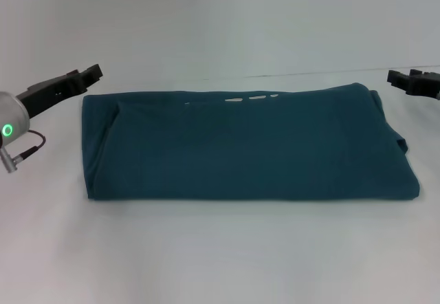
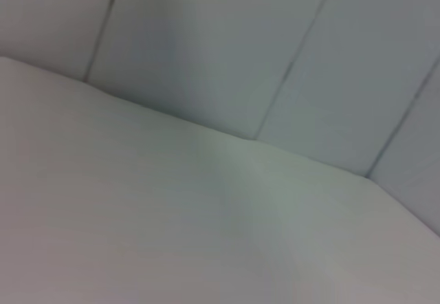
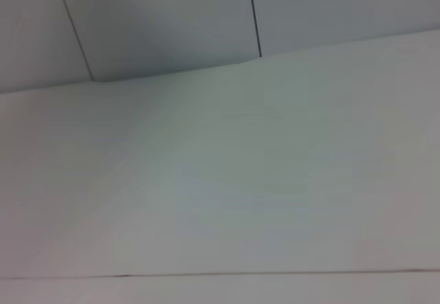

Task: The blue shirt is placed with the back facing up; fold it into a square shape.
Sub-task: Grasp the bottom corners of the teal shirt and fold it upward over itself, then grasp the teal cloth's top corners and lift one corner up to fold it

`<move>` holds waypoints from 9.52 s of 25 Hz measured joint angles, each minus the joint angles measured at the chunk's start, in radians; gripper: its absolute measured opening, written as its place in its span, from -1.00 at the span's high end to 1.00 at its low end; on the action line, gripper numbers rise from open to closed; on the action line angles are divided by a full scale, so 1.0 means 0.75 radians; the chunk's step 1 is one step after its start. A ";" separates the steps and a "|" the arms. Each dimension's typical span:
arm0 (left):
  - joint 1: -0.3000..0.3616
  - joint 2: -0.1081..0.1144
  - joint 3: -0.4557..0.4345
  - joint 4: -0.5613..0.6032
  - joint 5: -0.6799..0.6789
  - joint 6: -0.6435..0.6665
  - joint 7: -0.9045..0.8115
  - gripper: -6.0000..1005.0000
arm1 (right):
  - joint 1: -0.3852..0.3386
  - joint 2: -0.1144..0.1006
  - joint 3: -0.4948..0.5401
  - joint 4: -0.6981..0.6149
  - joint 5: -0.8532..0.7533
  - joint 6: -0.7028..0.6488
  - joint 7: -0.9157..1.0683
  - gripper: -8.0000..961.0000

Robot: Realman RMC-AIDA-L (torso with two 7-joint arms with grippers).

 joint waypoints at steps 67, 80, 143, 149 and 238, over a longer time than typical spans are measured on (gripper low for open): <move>0.323 0.003 0.509 0.188 0.167 0.261 -0.022 -0.68 | -0.282 -0.106 -0.230 -0.270 -0.280 -0.797 0.905 -0.71; 0.305 0.002 0.545 0.194 0.167 0.287 -0.032 -0.68 | -0.243 -0.092 -0.263 -0.210 -0.313 -0.732 0.903 -0.66; 0.481 0.011 0.303 0.437 0.238 0.561 -0.122 0.63 | -0.278 -0.050 -0.220 -0.240 -0.227 -0.774 0.701 0.76; 0.492 0.011 0.253 0.469 0.239 0.590 -0.138 0.49 | -0.297 -0.062 -0.109 -0.322 -0.225 -0.827 0.715 0.52; 0.298 0.084 0.130 0.348 0.675 0.826 -0.925 -0.45 | -0.192 -0.092 -0.134 -0.347 -0.197 -0.837 0.695 0.98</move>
